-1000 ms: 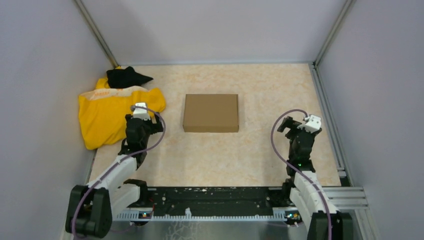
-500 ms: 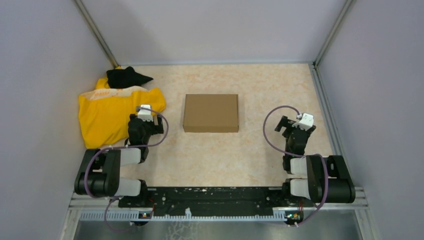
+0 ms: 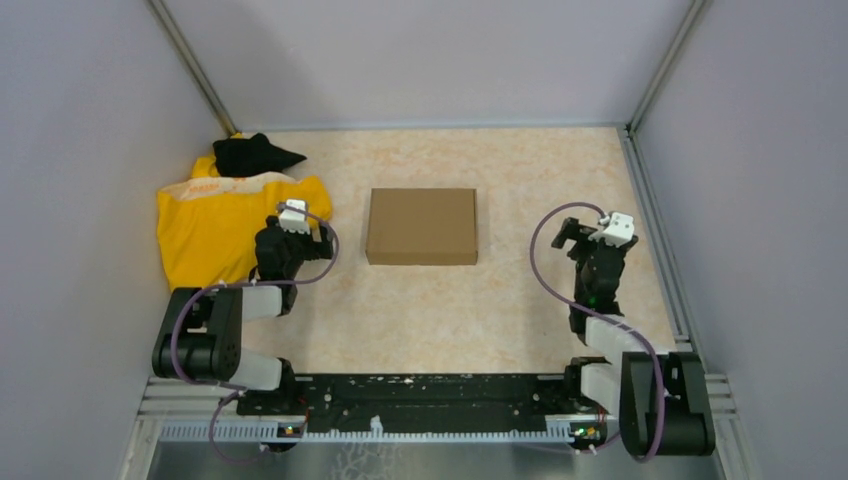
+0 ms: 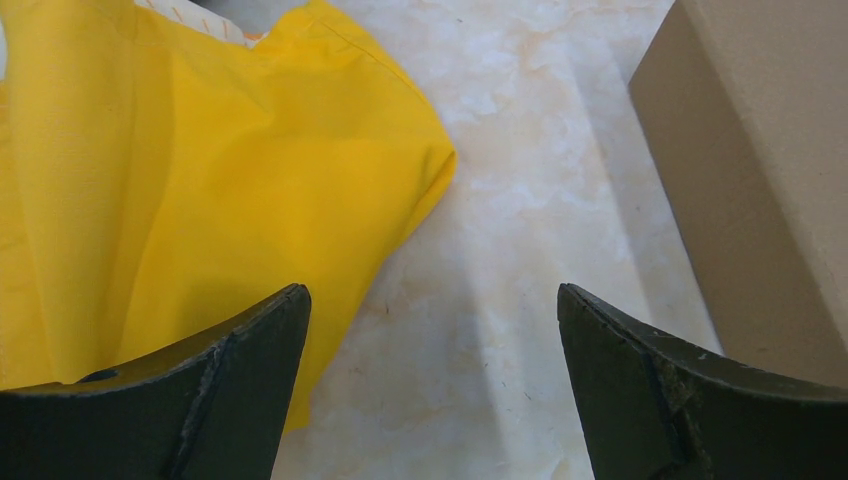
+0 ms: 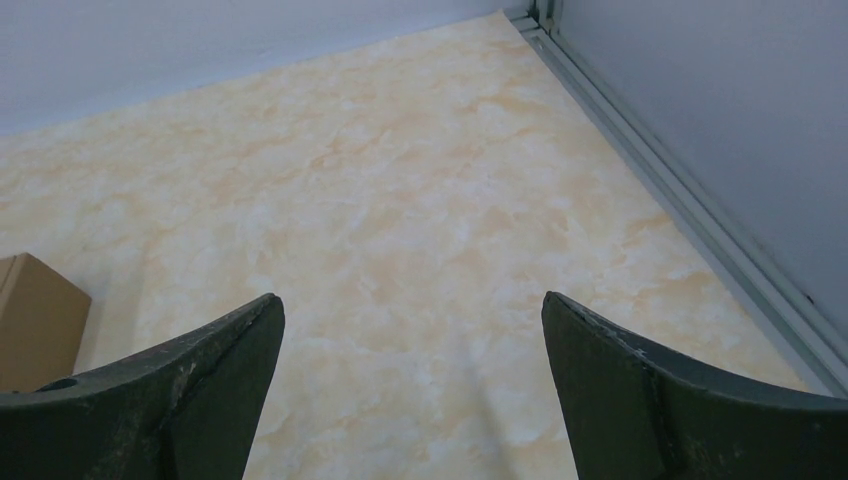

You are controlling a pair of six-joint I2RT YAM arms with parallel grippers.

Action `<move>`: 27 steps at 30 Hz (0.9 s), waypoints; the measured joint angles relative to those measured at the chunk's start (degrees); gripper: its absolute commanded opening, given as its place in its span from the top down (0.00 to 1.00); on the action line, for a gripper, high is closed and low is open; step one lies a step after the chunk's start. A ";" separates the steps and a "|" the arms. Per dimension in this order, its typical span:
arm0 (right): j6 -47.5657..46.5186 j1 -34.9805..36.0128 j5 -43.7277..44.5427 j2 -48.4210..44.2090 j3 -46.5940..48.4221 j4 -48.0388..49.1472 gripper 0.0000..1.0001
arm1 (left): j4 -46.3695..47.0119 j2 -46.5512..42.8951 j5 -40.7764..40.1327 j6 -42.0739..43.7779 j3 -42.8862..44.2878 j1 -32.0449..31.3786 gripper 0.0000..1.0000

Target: Fold the paper box

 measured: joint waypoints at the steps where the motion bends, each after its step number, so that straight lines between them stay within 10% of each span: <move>1: -0.04 0.04 0.00 -1.40 0.68 -1.86 0.01 | -0.13 0.09 0.63 0.02 0.09 0.00 0.01; 12: 0.26 2.60 -0.68 -9.84 2.10 -17.90 0.01 | -0.46 0.28 4.33 -0.02 0.37 0.00 0.01; 27: -1.92 2.86 2.16 7.80 0.15 -1.51 0.01 | 2.40 3.61 6.93 -0.42 1.20 3.23 0.01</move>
